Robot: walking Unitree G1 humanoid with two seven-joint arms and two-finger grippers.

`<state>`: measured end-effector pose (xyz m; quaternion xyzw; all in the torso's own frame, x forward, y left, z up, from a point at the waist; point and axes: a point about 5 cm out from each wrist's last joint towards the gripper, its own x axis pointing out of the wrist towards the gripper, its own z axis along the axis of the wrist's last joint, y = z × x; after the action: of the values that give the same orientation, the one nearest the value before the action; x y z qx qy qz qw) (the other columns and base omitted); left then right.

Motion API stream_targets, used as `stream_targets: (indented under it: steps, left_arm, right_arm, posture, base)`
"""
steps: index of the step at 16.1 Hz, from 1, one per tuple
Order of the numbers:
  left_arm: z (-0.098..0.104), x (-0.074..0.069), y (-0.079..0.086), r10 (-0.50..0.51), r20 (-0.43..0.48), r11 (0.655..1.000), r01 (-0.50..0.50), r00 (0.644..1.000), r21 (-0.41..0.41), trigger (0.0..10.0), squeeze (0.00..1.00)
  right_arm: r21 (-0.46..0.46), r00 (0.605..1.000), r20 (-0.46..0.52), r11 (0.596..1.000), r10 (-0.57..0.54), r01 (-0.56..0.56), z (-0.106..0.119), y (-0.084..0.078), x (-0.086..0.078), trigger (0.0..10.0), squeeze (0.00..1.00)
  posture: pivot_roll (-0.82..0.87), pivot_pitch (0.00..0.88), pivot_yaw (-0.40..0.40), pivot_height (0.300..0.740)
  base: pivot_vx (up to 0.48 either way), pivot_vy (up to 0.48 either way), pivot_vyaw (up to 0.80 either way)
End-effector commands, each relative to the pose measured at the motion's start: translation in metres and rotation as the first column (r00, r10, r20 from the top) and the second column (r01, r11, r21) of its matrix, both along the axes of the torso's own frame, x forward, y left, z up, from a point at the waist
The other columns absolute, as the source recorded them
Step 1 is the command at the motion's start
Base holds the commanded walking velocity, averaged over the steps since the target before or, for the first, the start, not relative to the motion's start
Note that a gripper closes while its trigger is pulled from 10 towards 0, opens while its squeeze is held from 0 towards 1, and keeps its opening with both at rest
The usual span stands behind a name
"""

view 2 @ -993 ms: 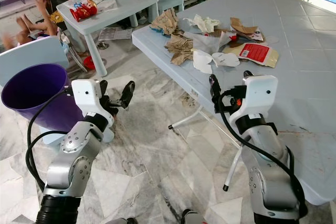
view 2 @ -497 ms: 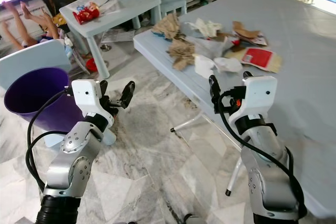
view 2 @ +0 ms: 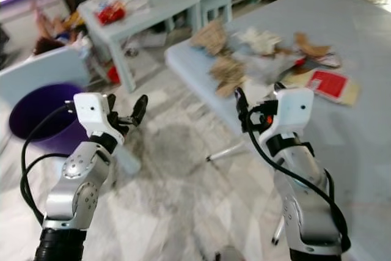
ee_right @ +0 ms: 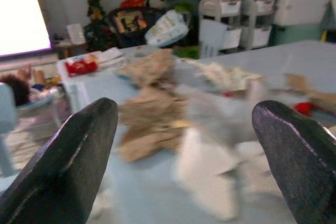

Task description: Picking trash to rubbish bin

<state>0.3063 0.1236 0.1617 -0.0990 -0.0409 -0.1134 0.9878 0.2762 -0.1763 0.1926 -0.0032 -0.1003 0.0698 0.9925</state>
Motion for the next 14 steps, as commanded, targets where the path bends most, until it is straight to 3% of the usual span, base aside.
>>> stream_targets:
  steps: [1, 12, 14]
  left_arm:
    - [-0.0007, -0.0018, -0.002, -0.006, -0.002, 1.0, 0.006, 1.0, 0.013, 10.0, 0.0]
    - [-0.0046, -0.0019, -0.0029, -0.007, -0.023, 1.0, 0.008, 1.0, 0.027, 10.0, 0.0]
    - [-0.0066, -0.0013, -0.0031, 0.0, -0.04, 1.0, 0.001, 0.999, 0.022, 10.0, 0.0]
  right_arm:
    - [0.005, 1.0, 0.015, 1.0, -0.009, 0.009, 0.0037, -0.0006, -0.001, 10.0, 0.0]
    - [0.007, 1.0, 0.016, 1.0, -0.018, 0.018, 0.0043, -0.0018, -0.0007, 10.0, 0.0]
    - [0.01, 1.0, 0.011, 1.0, -0.017, 0.017, 0.0041, -0.0021, -0.0008, 10.0, 0.0]
  posture:
    - [-0.06, 0.161, 0.049, 0.74]
    - [-0.06, 0.163, 0.047, 0.74]
    - [-0.06, 0.163, 0.045, 0.74]
  base:
    - [0.405, 0.0, 0.0]
    - [0.416, 0.0, 0.0]
    - [0.0, 0.0, 0.0]
